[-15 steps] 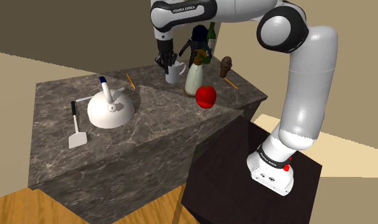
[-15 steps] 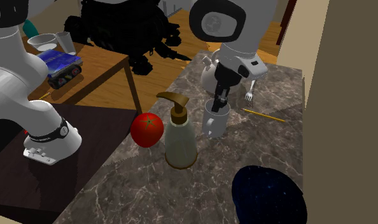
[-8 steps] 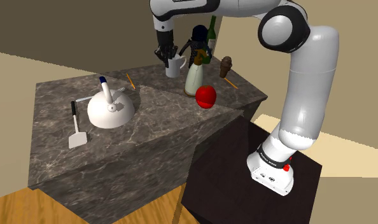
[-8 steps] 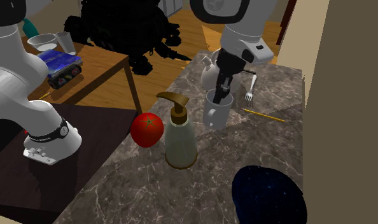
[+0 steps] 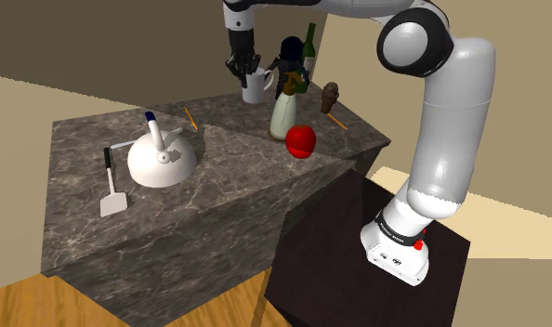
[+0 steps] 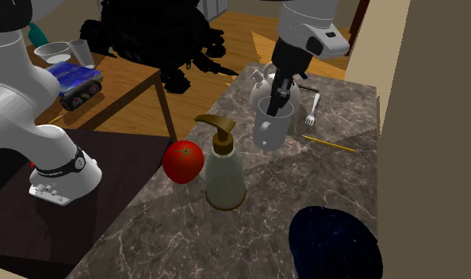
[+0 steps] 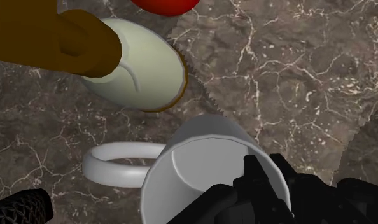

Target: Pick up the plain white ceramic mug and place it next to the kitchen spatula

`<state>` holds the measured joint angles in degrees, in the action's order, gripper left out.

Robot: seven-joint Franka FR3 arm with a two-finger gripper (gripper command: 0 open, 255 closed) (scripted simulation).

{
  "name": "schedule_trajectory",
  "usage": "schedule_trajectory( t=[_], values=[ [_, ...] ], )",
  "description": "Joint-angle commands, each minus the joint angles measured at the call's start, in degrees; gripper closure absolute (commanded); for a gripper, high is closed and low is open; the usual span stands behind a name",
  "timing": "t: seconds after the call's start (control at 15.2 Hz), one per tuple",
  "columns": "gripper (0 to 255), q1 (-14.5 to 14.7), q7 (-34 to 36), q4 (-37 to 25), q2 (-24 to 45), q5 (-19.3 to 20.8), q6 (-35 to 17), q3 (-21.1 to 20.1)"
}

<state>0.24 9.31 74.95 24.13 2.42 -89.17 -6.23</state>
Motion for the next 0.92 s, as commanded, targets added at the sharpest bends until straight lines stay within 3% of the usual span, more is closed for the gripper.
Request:
schedule_trajectory(
  t=[0.0,0.33,0.86],
  values=[
    [255,0.11,0.07,-1.80,0.13,0.00,1.69,-0.04],
    [255,0.26,0.06,-5.96,0.75,0.05,5.23,-0.05],
    [255,6.54,9.45,-1.34,-2.23,-0.70,3.56,-3.12]
  ],
)
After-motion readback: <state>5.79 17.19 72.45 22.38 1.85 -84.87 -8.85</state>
